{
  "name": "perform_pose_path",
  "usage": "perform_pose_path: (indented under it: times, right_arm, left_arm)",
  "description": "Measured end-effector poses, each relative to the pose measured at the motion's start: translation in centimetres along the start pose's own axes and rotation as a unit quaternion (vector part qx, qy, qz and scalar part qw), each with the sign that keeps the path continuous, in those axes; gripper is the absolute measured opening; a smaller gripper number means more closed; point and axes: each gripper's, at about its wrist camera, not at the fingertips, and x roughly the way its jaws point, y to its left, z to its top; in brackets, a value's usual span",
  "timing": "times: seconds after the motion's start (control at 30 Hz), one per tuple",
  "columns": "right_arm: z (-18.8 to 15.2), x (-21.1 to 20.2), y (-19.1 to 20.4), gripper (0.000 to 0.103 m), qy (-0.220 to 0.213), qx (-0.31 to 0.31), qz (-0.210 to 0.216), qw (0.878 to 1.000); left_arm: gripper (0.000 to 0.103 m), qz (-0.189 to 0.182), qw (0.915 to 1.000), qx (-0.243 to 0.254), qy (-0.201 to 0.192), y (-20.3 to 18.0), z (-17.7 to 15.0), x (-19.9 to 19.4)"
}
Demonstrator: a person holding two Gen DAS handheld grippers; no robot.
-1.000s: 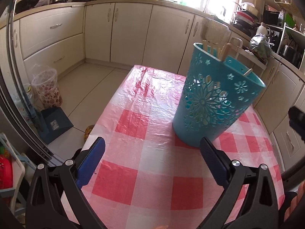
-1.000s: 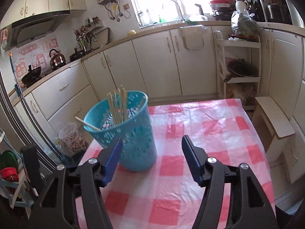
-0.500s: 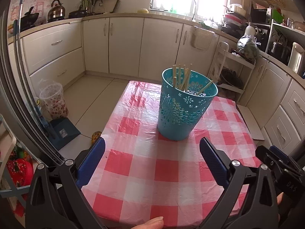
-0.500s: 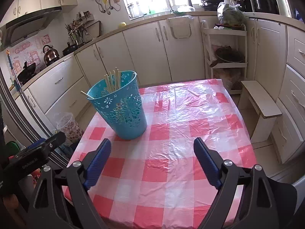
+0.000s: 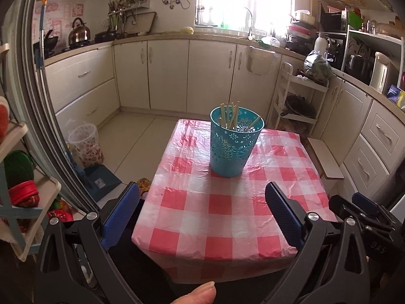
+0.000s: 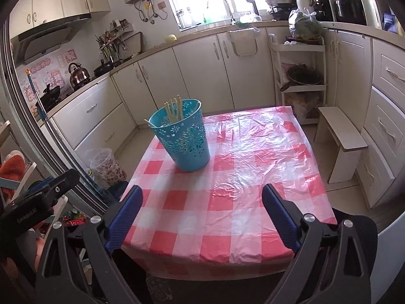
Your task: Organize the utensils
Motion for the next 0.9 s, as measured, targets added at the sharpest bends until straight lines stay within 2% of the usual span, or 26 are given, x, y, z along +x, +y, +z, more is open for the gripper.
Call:
perform_pose_path:
  times: [0.4, 0.9]
  right_arm:
    - [-1.4, -5.6, 1.8, 0.093, -0.009, 0.002, 0.012, 1.0]
    - [-2.6, -9.4, 3.5, 0.095, -0.04, -0.008, 0.006, 0.999]
  left_arm:
    - [0.095, 0.009, 0.9995, 0.018, -0.025, -0.2, -0.7, -6.2]
    - [0.095, 0.011, 0.9986, 0.015, -0.05, 0.1, -1.3, -9.6]
